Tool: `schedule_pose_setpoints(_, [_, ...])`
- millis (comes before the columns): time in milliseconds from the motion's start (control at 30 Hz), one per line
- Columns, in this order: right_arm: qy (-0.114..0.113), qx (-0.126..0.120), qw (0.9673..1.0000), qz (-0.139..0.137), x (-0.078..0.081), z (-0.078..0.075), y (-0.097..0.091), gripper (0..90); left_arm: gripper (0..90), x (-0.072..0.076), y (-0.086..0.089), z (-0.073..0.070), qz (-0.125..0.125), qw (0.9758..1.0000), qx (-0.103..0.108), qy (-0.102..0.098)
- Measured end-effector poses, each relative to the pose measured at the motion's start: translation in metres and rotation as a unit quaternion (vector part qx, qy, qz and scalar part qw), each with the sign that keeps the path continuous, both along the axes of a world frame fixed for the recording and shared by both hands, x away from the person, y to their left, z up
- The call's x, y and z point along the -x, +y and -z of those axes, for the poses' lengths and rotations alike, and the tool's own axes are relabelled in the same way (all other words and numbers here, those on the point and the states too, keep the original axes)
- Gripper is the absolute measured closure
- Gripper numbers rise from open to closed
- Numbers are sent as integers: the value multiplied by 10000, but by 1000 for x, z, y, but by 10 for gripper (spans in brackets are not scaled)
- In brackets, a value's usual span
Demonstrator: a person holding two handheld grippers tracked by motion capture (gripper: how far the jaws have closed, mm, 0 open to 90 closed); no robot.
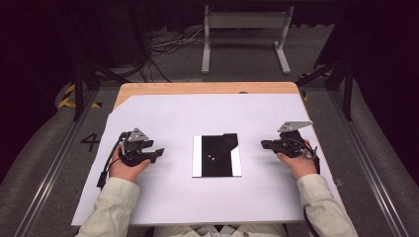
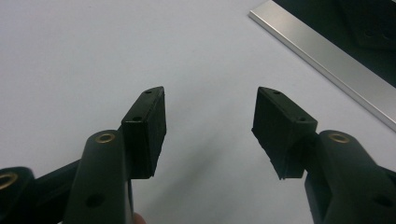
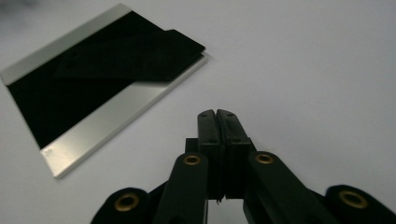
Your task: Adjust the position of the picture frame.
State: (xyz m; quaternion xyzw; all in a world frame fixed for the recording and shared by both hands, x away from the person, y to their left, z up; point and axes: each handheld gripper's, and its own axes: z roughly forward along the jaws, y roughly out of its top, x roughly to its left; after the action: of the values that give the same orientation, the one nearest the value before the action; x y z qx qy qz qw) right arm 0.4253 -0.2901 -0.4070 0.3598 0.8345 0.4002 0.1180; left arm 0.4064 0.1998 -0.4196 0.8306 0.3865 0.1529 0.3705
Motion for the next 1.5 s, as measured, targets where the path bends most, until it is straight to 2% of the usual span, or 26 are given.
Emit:
schedule_pose_setpoints(67, [62, 151, 9998, -66, -2, -6, 4, 898, 445, 2, 0, -3, 56, 10000, -22, 6])
schedule_pose_setpoints(200, [22, 395, 9991, -157, -7, -14, 11, 898, 443, 4, 1, -6, 67, 10000, -24, -37])
schedule_pose_setpoints(433, [58, 450, 9987, -239, -20, -9, 22, 899, 423, 8, -2, -7, 138, 9997, -186, -93])
schedule_pose_setpoints(567, [27, 427, 9985, -332, -29, -11, 30, 899, 421, 10, -4, -9, 220, 9996, -157, -76])
schedule_pose_setpoints(633, [85, 458, 9982, -375, -34, -11, 35, 899, 421, 11, -5, -9, 234, 9996, -121, -65])
schedule_pose_setpoints(833, [66, 565, 9972, -478, -44, -14, 45, 900, 423, 11, -7, -8, 341, 9994, -36, -30])
schedule_pose_setpoints(1000, [189, 612, 9963, -576, -59, -5, 55, 900, 464, 14, -11, -9, 519, 9986, -16, -35])
schedule_pose_setpoints(1167, [216, 655, 9961, -554, -68, 2, 61, 900, 475, 14, -11, -8, 557, 9984, -44, -33])
schedule_pose_setpoints(1300, [206, 625, 9966, -505, -77, 7, 65, 900, 474, 13, -11, -7, 537, 9985, -15, 42])
schedule_pose_setpoints(1433, [108, 706, 9961, -515, -83, 13, 71, 900, 481, 14, -13, -7, 607, 9982, -22, 16])
schedule_pose_setpoints(1500, [-8, 840, 9948, -570, -86, 16, 75, 900, 499, 15, -15, -6, 672, 9977, -6, 41])
